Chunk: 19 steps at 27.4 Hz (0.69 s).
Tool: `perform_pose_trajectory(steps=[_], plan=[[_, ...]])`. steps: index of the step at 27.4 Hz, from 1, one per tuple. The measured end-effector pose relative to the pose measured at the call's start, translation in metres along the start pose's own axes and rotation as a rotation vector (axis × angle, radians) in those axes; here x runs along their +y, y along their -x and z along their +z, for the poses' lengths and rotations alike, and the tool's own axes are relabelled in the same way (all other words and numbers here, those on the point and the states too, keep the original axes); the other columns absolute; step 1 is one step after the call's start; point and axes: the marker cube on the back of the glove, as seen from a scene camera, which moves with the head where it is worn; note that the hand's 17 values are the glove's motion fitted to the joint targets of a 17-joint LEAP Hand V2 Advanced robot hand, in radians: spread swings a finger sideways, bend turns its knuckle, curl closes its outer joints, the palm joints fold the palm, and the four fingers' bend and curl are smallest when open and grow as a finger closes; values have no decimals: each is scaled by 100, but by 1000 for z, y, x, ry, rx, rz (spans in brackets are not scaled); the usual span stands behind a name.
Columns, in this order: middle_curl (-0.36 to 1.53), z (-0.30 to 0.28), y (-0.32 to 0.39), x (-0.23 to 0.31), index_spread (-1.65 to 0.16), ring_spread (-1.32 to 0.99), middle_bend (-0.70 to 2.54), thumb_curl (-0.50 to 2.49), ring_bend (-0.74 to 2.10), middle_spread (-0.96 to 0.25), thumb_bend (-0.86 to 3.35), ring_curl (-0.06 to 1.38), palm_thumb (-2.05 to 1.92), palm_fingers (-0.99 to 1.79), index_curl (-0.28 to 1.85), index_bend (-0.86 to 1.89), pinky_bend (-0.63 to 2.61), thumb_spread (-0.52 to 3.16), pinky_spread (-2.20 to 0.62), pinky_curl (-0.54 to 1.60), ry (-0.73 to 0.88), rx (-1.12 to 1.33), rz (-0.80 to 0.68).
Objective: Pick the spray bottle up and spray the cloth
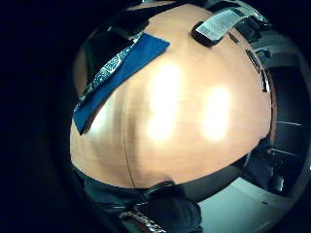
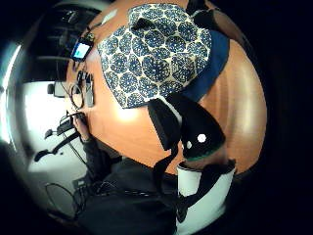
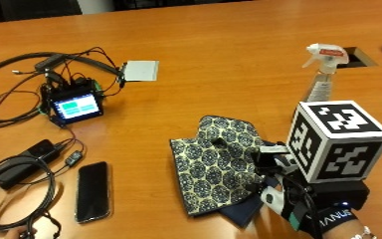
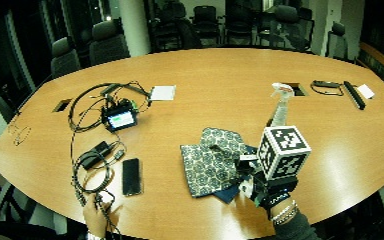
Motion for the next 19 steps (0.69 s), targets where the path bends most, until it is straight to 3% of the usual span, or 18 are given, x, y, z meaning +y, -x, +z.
perform_pose_trajectory(steps=[9,19], plan=[[22,7,77,-34,-42,2,16,18,18,1,9,19,47,43,34,27,35,120,24,29,21,33,-190],[24,0,53,-57,-41,2,16,19,19,1,5,21,49,44,35,25,35,121,24,30,9,21,-111]])
